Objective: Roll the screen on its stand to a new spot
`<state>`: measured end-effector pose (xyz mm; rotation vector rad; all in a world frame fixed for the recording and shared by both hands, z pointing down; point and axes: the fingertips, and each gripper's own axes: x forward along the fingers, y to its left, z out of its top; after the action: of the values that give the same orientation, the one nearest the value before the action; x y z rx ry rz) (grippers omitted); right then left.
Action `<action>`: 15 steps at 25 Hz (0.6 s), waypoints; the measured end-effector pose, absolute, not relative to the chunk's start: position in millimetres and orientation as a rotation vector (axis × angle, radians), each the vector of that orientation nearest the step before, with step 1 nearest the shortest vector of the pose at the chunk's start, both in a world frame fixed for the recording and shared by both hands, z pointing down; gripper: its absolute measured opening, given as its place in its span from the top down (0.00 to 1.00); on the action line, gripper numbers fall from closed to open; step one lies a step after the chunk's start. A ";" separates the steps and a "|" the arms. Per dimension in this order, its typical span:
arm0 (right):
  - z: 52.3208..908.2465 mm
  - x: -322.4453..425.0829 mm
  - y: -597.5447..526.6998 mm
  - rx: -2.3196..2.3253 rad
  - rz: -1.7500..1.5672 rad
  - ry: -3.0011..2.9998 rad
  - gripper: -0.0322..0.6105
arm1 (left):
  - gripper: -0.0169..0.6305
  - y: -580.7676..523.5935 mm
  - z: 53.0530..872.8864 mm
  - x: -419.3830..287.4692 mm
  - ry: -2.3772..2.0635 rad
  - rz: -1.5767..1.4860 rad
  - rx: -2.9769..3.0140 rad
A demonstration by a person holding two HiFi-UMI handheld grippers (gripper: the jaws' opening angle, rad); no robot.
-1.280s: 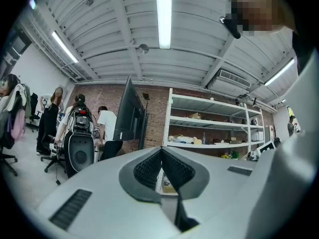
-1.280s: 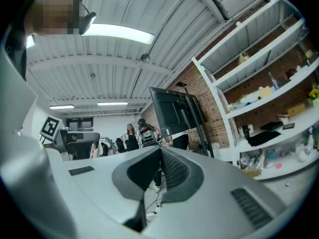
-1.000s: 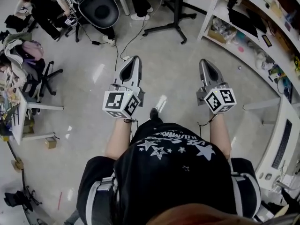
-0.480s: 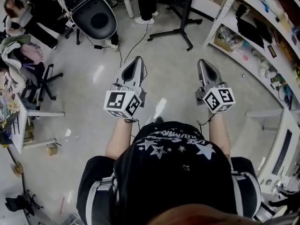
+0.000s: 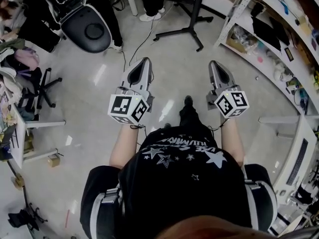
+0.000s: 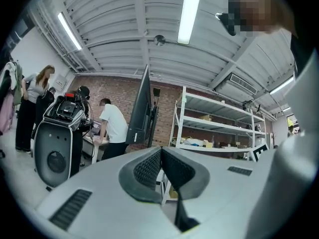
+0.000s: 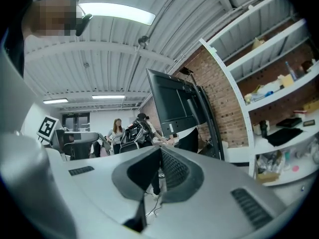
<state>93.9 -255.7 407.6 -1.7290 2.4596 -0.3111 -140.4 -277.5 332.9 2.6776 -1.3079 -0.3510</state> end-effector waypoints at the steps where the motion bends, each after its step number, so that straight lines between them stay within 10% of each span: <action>1: 411.0 95.5 -263.8 -1.724 -0.328 2.464 0.94 | 0.96 -283.3 334.3 -138.6 -1.316 -0.344 2.673; 15: 395.9 119.9 -423.5 -1.562 -0.280 2.543 0.94 | 0.96 -405.7 319.1 -107.0 -1.447 -0.345 2.662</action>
<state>119.9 -423.5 395.9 -1.5616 2.5427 -0.2805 -107.0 -405.7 319.1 2.6621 -1.4466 -0.3449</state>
